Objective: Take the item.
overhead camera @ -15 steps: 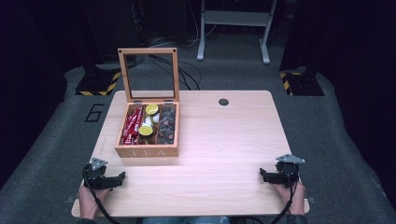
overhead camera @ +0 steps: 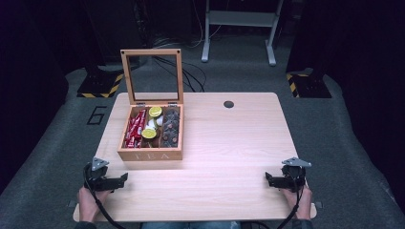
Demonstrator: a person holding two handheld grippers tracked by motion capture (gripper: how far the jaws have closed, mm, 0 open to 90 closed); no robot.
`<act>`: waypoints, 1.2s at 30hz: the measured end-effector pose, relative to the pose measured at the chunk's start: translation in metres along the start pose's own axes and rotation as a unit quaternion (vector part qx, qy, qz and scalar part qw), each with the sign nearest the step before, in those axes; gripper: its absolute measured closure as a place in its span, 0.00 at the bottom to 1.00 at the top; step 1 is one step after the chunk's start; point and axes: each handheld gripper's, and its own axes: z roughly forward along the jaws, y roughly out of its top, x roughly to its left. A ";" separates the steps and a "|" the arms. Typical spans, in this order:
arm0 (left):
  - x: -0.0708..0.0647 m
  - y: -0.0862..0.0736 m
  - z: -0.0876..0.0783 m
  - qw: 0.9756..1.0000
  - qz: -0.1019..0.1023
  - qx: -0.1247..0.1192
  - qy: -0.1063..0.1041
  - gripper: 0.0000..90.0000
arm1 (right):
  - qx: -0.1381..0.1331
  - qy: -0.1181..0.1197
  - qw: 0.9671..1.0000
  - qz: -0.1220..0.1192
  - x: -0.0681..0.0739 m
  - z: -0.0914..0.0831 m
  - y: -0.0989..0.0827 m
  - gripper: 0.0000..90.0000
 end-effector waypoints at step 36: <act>-0.038 0.110 0.011 0.994 0.078 -0.038 -0.070 0.01 | 0.002 0.003 1.000 0.005 0.001 0.001 0.001 0.00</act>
